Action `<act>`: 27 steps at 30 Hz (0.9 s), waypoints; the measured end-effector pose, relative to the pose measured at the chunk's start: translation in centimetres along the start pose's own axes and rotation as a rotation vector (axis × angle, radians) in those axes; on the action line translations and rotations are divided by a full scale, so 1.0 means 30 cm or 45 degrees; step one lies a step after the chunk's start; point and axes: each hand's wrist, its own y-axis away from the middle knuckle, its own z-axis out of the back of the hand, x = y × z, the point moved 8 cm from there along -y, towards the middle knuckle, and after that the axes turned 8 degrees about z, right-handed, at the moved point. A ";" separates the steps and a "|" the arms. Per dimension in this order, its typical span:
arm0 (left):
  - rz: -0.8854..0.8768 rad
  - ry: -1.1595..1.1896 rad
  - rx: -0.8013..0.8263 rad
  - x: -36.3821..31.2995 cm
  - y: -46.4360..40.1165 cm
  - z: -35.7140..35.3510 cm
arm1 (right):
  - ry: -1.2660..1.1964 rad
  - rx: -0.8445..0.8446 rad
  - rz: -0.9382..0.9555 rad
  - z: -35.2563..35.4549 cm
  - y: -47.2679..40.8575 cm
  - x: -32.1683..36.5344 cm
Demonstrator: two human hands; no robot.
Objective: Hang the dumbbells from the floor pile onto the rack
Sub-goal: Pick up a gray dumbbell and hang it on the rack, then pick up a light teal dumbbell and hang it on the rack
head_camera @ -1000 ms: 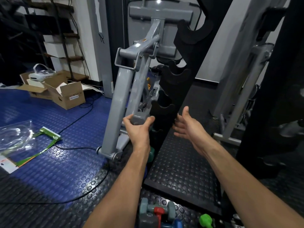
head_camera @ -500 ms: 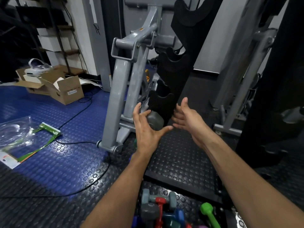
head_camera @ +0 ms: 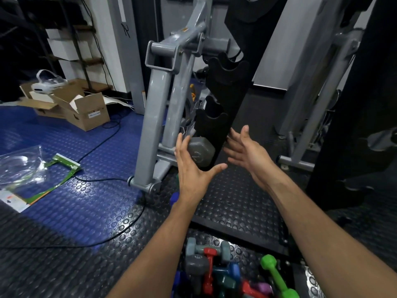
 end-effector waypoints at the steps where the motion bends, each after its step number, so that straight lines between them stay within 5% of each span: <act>1: 0.041 0.021 0.014 0.017 0.025 -0.003 | -0.007 -0.022 -0.007 0.007 -0.001 -0.014; 6: 0.331 0.065 -0.144 0.128 0.144 0.018 | 0.045 -0.171 -0.200 0.061 -0.007 -0.166; 11: 0.405 -0.045 -0.417 0.260 0.275 0.075 | 0.219 -0.093 -0.420 0.099 0.047 -0.433; 16: 0.713 -0.193 -0.193 0.530 0.406 0.037 | 0.336 -0.003 -0.657 0.090 0.138 -0.709; 27: 1.181 -0.723 0.759 1.021 0.517 -0.146 | 0.870 0.211 -0.895 0.136 0.284 -1.258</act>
